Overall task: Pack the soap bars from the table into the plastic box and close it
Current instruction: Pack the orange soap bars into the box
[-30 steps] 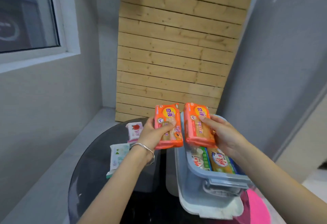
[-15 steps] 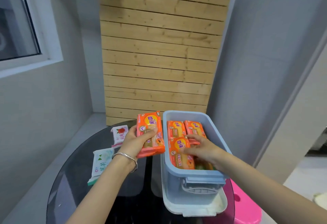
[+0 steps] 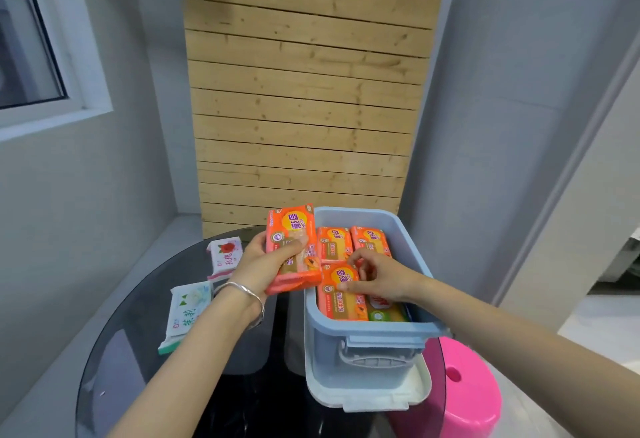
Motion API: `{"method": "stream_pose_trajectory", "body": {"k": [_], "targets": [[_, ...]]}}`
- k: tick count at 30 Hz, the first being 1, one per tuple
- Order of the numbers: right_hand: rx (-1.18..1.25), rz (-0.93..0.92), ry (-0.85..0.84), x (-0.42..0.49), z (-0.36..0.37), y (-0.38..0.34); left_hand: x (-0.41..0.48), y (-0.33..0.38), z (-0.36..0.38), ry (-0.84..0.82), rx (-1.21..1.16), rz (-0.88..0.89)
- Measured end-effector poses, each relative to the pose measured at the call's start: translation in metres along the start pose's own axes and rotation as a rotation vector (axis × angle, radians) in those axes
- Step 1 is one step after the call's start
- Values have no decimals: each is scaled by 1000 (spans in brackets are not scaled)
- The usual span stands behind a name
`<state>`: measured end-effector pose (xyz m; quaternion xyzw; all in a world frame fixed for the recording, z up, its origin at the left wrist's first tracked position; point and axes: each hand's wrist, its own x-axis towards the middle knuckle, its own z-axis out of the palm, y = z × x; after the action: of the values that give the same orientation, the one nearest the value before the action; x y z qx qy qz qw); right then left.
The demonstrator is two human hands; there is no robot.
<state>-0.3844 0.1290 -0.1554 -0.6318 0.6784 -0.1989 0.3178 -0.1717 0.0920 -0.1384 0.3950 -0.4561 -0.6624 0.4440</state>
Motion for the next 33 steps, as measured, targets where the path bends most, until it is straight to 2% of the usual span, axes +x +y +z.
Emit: {"method": "stream_pose_trajectory", "body": {"k": [3, 6, 9, 11, 13, 17, 20, 26, 30, 33], "targets": [[48, -27, 50, -4, -2, 0, 2, 5, 17, -52, -10, -20], [127, -96, 318, -8, -18, 5, 12, 7, 36, -80, -4, -94], [103, -164, 638, -14, -41, 17, 23, -3, 60, -130, 107, -112], [144, -129, 741, -16, -49, 29, 27, -14, 76, -196, 189, -109], [235, -65, 774, -15, -47, 39, 26, -19, 90, -243, 290, -120], [386, -15, 743, -12, -25, 50, 31, -31, 101, -255, 534, -92], [469, 14, 716, -13, -18, 54, 32, -34, 97, -345, 713, -24], [316, -37, 648, -17, -19, 52, 38, -42, 91, -425, 836, 166], [364, 13, 428, -25, -23, 48, 41, -38, 83, -344, 1330, 412], [382, 34, 343, -28, -27, 44, 41, -30, 79, -623, 1424, 253]]}}
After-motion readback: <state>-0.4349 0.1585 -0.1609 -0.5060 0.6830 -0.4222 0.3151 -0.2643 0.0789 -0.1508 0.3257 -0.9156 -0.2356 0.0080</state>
